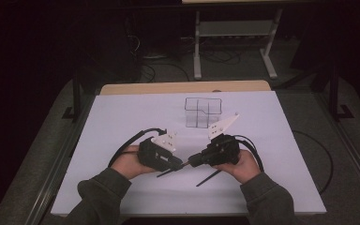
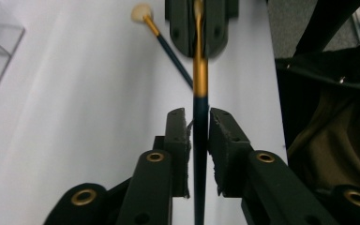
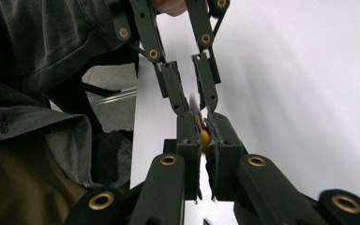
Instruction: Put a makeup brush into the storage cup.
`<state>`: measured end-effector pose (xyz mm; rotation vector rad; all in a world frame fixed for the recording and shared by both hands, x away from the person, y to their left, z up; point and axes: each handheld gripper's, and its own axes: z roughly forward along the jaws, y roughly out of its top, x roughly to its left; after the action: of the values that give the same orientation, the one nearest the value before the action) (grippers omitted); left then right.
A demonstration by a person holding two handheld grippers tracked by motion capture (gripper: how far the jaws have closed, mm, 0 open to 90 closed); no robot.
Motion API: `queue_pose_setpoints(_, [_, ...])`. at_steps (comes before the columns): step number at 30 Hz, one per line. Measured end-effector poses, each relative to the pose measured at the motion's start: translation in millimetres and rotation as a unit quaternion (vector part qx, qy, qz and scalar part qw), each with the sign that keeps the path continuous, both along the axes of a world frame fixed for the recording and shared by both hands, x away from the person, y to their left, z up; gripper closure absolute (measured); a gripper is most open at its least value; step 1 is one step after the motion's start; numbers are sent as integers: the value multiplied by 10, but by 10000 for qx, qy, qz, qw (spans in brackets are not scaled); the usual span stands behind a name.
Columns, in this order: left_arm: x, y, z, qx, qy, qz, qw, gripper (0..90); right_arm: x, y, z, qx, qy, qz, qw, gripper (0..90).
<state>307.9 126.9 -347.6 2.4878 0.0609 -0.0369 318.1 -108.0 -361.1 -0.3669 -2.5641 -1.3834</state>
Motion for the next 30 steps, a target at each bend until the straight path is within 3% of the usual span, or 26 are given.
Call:
queue_pose_setpoints(6, [13, 24, -68, 27, 113, 8, 9999, 735, -11, -62, 37, -20, -75, -11, 10000, 837])
queue_pose_setpoints(14, [-13, -51, -131, -96, 344, -50, 9993, 719, -26, -78, 146, 121, -197, 9, 9997, 838])
queue_pose_setpoints(24, [-1, -98, -187, -73, 394, -94, 9992, 833, -49, -40, 248, 173, -374, 50, 9991, 837])
queue_pose_setpoints(29, [10, -80, -198, -264, 464, -10, 9986, 840, -53, -27, 254, 289, -388, 25, 9988, 823])
queue_pose_setpoints(30, [13, -72, -198, -315, 464, -6, 9984, 841, -51, -32, 251, 309, -368, -29, 9988, 776])
